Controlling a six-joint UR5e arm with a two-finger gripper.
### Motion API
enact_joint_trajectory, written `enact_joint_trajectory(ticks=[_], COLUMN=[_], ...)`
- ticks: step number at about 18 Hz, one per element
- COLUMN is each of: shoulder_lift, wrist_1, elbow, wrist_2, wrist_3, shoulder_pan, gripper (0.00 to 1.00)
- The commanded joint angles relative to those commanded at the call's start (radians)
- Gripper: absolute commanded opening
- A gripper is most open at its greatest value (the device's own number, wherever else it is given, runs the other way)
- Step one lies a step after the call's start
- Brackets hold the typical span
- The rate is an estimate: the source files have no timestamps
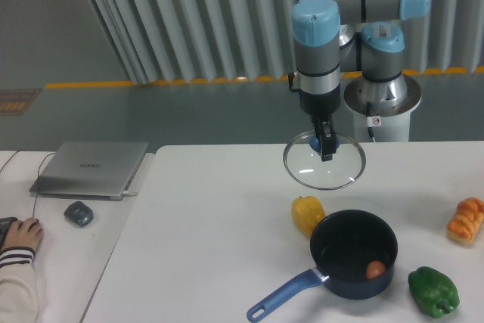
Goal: Close the pot lid
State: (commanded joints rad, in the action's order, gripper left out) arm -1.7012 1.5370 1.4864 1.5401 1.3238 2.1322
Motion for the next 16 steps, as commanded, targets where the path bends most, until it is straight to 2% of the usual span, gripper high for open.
enact_joint_trajectory(ticks=[16], shoulder_lift=[-0.002], wrist_1=[-0.003], elbow=[-0.008], wrist_2=[0.000], wrist_3=[-0.011], shoulder_pan=[0.003], gripper=[0.49])
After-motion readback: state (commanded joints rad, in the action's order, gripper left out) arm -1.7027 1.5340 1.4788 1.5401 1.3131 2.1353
